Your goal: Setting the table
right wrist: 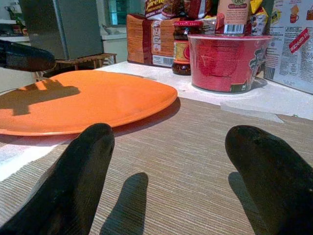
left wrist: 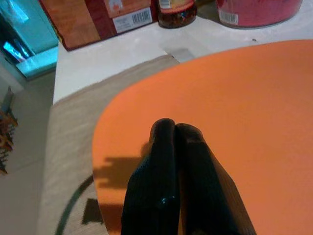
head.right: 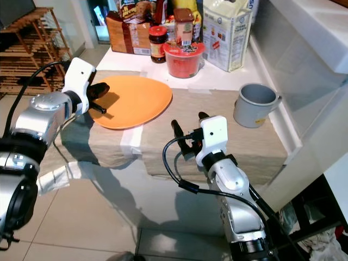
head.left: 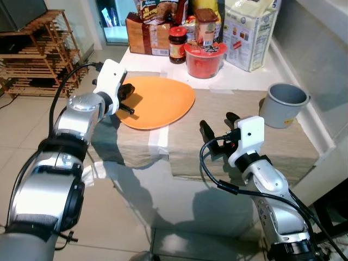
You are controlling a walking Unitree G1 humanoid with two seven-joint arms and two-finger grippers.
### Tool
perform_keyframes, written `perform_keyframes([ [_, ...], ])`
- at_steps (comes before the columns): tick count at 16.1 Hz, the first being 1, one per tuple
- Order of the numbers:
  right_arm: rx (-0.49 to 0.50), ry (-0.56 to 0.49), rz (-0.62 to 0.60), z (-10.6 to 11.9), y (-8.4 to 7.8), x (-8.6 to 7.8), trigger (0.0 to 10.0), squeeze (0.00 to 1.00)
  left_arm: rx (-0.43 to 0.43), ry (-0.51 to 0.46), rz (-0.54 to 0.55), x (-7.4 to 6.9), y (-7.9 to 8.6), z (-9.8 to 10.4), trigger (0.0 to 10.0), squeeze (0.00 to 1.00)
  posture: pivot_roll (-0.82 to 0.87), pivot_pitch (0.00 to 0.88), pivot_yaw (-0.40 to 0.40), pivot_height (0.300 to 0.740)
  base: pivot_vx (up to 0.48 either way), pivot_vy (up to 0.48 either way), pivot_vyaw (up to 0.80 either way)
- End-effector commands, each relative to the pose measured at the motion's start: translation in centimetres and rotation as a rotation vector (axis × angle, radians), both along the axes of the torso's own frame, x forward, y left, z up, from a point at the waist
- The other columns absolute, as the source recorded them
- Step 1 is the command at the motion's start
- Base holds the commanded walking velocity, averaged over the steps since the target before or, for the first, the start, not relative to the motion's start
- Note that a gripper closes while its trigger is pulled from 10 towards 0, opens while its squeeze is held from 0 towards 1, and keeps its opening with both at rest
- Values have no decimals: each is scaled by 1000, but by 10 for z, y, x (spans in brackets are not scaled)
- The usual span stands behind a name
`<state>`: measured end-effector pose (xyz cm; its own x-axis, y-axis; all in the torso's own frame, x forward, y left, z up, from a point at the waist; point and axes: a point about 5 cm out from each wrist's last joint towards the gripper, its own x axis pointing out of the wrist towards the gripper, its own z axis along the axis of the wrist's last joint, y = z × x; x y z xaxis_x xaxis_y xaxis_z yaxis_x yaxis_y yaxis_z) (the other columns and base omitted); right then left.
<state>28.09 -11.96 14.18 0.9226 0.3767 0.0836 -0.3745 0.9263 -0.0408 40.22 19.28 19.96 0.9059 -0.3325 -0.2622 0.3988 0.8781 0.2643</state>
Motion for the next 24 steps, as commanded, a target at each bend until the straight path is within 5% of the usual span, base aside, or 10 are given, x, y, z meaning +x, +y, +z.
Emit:
perform_keyframes([
  [1,-11,-17,12,5,3,1,10000,0,29,-23,-8,5,-4,11,10000,0,-88,0,58,736,0,0,0],
  [10,-11,-13,22,3,8,0,10000,0,-107,81,-48,9,-31,5,10000,0,-96,0,65,736,0,0,0],
  [15,-13,-6,31,2,10,1,10000,0,-183,253,-29,1,-39,-27,10000,0,-93,0,60,736,0,0,0],
  [24,-11,6,40,0,12,4,10000,0,-151,372,-277,-9,-80,-28,10000,0,-83,0,59,736,0,0,0],
])
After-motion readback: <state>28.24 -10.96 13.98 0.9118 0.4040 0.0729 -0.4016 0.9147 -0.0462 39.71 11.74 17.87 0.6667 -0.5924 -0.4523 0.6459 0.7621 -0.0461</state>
